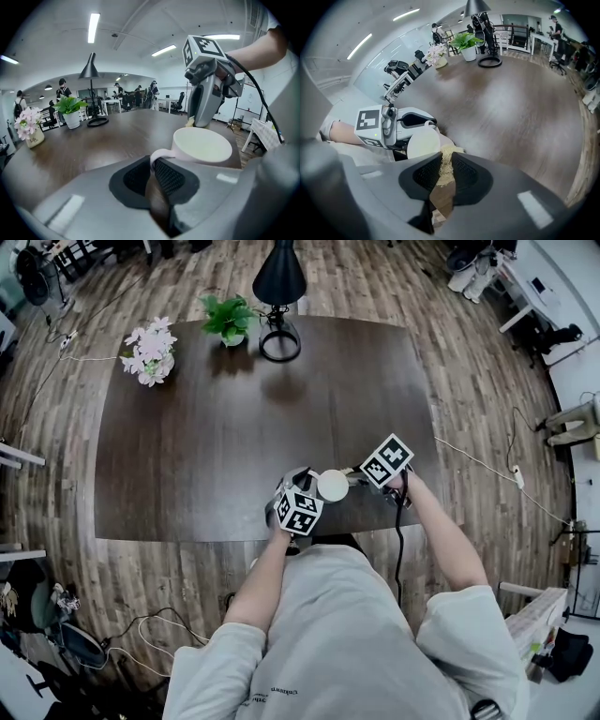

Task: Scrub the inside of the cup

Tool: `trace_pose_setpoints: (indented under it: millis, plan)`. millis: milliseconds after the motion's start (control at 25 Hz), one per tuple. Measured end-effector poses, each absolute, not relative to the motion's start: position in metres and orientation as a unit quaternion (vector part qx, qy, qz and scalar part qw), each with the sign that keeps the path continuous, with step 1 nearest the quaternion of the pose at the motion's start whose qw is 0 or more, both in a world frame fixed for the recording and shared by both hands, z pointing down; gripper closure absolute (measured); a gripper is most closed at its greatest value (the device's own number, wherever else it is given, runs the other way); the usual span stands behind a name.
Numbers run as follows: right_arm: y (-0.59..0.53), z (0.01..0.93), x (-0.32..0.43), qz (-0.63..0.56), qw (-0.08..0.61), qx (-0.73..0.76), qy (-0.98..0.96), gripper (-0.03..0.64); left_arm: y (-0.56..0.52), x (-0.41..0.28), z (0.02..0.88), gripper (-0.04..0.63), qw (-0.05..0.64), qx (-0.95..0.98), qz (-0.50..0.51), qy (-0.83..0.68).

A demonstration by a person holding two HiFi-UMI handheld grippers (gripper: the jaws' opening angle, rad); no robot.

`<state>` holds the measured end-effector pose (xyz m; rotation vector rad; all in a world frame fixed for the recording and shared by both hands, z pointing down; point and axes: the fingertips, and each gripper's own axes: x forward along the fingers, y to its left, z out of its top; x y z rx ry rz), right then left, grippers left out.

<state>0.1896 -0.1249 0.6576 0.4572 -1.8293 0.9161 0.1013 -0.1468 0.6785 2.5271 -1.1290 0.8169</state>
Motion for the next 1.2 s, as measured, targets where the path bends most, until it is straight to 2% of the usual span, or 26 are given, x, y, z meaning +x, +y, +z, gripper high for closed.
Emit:
trace_pose_setpoints:
  millis: [520, 1200]
  plan:
    - [-0.103, 0.66, 0.203, 0.394, 0.484, 0.185, -0.759, 0.529, -0.159, 0.091, 0.682, 0.561, 0.12, 0.835, 0.31, -0.438]
    - [-0.093, 0.66, 0.196, 0.382, 0.505, 0.167, -0.756, 0.529, -0.151, 0.092, 0.679, 0.56, 0.124, 0.843, 0.306, -0.424]
